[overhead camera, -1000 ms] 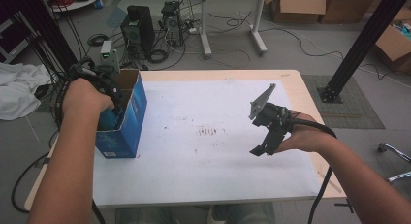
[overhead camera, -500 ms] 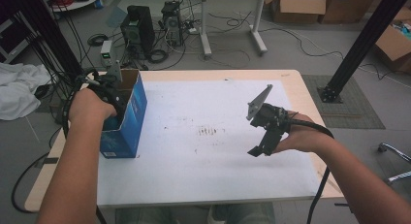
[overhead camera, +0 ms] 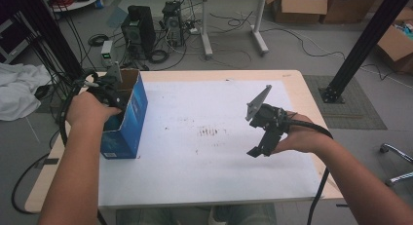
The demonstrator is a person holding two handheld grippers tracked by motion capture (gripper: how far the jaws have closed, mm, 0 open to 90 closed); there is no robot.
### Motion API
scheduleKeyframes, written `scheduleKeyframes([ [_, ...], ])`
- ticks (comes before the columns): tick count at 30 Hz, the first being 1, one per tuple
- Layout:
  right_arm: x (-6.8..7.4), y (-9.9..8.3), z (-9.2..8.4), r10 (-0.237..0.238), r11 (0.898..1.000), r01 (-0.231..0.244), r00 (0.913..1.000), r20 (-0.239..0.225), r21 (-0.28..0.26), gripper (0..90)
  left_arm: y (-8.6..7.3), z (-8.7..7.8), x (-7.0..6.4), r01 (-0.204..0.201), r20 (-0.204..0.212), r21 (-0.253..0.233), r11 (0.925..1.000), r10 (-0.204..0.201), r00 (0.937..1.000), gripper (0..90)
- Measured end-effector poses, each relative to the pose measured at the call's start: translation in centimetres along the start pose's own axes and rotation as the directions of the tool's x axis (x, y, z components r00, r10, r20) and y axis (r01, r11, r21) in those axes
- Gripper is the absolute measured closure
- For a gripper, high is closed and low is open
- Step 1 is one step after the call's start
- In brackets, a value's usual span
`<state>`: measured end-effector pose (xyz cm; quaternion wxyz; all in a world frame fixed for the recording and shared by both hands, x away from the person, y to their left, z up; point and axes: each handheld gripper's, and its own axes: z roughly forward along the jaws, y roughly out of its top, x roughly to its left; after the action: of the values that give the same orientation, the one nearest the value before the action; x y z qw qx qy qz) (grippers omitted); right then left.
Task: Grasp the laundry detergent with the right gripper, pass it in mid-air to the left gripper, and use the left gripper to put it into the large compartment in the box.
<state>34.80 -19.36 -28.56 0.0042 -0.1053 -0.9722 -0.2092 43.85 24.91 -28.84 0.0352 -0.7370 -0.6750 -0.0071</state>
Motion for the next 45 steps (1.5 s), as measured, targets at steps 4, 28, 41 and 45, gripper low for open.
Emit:
scheduleKeyframes([
  [4, 0.1, 0.1, -0.1, -0.001, 1.0, 0.001, 1.0, 0.002, -0.003, 0.0, -0.2, 0.0, 0.0, 0.002, 0.0, -0.011, 0.9999, -0.002, 1.0, 38.1],
  [28, 0.5, -0.6, -0.5, -0.006, 1.0, 0.006, 0.9999, 0.015, -0.017, 0.0, -0.9, -2.4, -0.5, -0.02, -0.044, -0.073, 0.9972, 0.017, 0.9989, 28.8],
  [41, 0.6, -0.4, -0.8, -0.014, 0.999, 0.015, 0.9998, 0.015, -0.03, 0.0, -1.8, -5.2, -0.5, -0.032, -0.041, -0.115, 0.9928, 0.028, 0.9988, 16.3],
  [45, 0.7, -0.4, -0.8, -0.013, 0.999, 0.014, 0.9998, 0.016, -0.03, 0.0, -2.0, -5.7, -0.9, -0.052, -0.048, -0.123, 0.9911, 0.046, 0.9978, 15.7],
])
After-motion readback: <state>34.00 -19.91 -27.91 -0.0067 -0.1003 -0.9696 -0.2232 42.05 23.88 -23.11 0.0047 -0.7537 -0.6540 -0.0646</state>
